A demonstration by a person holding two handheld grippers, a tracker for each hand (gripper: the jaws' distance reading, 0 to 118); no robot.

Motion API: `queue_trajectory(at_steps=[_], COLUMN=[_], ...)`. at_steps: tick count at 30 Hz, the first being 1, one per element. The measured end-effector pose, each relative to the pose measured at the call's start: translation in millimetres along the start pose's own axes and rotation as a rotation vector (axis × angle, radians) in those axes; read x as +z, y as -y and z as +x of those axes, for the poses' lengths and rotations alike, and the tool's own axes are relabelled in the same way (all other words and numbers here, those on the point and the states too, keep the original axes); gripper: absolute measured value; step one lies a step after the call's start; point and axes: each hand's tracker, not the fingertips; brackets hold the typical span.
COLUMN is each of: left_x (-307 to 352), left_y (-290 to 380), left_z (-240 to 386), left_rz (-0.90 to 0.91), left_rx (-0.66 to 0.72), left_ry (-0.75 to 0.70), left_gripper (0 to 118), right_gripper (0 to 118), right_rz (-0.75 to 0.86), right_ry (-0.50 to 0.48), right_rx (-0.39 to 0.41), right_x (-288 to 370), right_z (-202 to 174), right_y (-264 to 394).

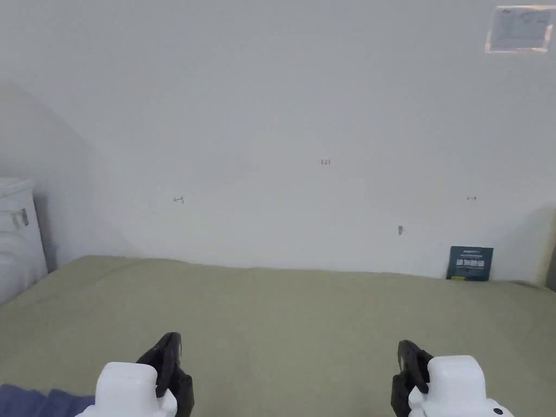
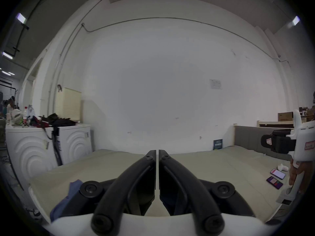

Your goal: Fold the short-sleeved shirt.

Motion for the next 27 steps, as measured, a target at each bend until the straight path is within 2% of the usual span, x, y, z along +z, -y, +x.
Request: queue_trajectory(at_steps=[10, 13, 16, 20, 22, 27], left_x=[69, 82, 84, 59, 36, -28], left_y=[-6, -4, 1, 14, 26, 83], left_z=[-127, -148, -157, -170, -181, -211], left_rz=[-0.047, -0.081, -0.132, -0.333, -0.479, -0.886], left_rx=[-0.037, -0.031, -0.032, 0.042, 0.074, 0.141], left_ry=[-0.330, -0.367, -0.351, -0.302, -0.305, -0.206], left_gripper=[2, 2, 2, 2, 2, 2], right_gripper=[0, 0, 0, 0, 0, 0], right_rz=[-0.013, -0.021, -0.040, -0.068, -0.081, -0.128], right_ry=[-0.327, -0.377, -0.395, -0.416, -0.425, -0.439], right_rx=[-0.032, -0.025, -0.026, -0.021, -0.013, -0.004], right_x=[-32, -31, -35, -39, -42, -54], right_z=[-136, -158, -164, -162, -162, -165], right_y=[6, 11, 16, 21, 26, 43])
